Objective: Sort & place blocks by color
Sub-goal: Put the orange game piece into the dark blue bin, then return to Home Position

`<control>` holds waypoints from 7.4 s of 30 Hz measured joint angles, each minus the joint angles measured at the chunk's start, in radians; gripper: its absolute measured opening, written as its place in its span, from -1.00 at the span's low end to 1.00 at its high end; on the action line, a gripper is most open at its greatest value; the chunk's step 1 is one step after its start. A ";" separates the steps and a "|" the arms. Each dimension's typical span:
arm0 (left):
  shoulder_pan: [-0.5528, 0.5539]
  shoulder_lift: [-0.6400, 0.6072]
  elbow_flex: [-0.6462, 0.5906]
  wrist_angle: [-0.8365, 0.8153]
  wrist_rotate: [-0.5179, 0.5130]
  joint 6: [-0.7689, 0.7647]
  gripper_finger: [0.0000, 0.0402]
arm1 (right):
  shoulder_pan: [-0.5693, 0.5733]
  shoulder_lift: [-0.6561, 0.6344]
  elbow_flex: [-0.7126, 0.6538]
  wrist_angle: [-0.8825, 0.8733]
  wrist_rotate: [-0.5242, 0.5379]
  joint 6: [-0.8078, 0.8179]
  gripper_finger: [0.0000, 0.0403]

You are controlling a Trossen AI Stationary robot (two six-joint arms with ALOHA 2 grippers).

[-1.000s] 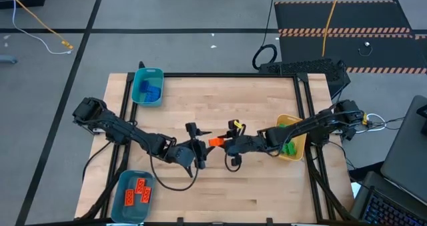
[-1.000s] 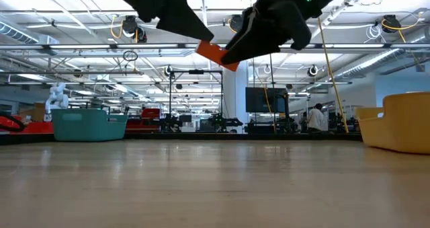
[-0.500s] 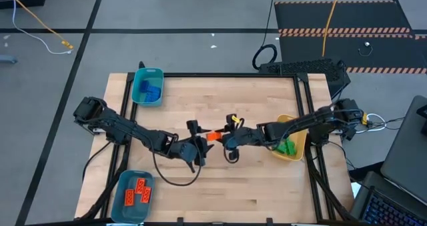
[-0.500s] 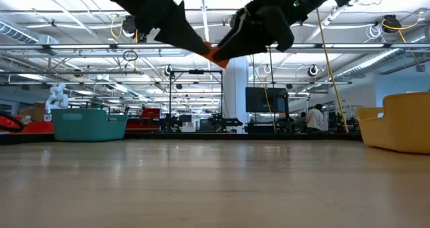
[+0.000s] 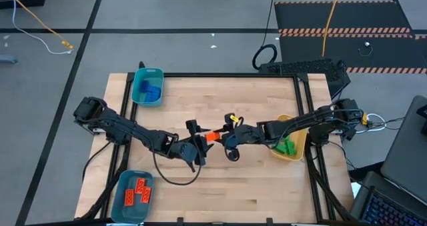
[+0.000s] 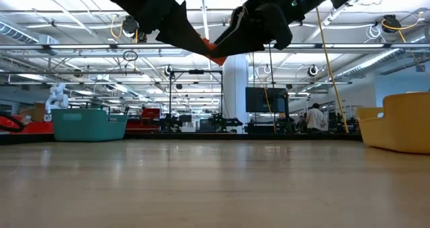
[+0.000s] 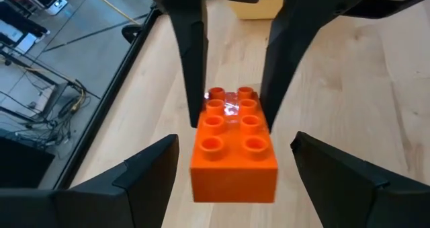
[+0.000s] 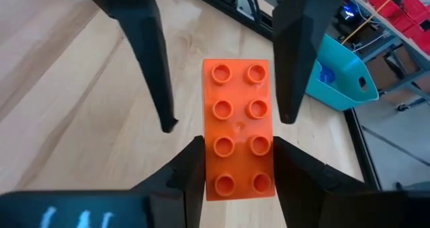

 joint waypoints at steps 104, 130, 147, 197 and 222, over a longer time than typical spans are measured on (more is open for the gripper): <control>-0.366 -0.209 0.092 -1.000 1.427 -1.698 -0.22 | -0.036 0.008 -0.242 0.024 -0.209 0.421 0.40; -0.134 -0.212 0.047 -1.119 1.464 -1.239 0.17 | -0.033 -0.011 -0.259 0.020 -0.209 0.467 0.40; 0.220 -0.212 0.053 -0.745 0.819 -0.397 -0.52 | -0.039 -0.259 -0.260 0.027 -0.202 0.375 0.40; 0.301 -0.526 -0.752 0.950 0.585 -0.112 -0.99 | -0.072 -0.650 -0.334 -0.326 -0.174 0.418 -1.00; 0.245 -1.027 -0.988 0.690 0.516 -0.104 -1.00 | -0.109 -1.506 -0.783 -0.270 -0.209 0.505 -1.00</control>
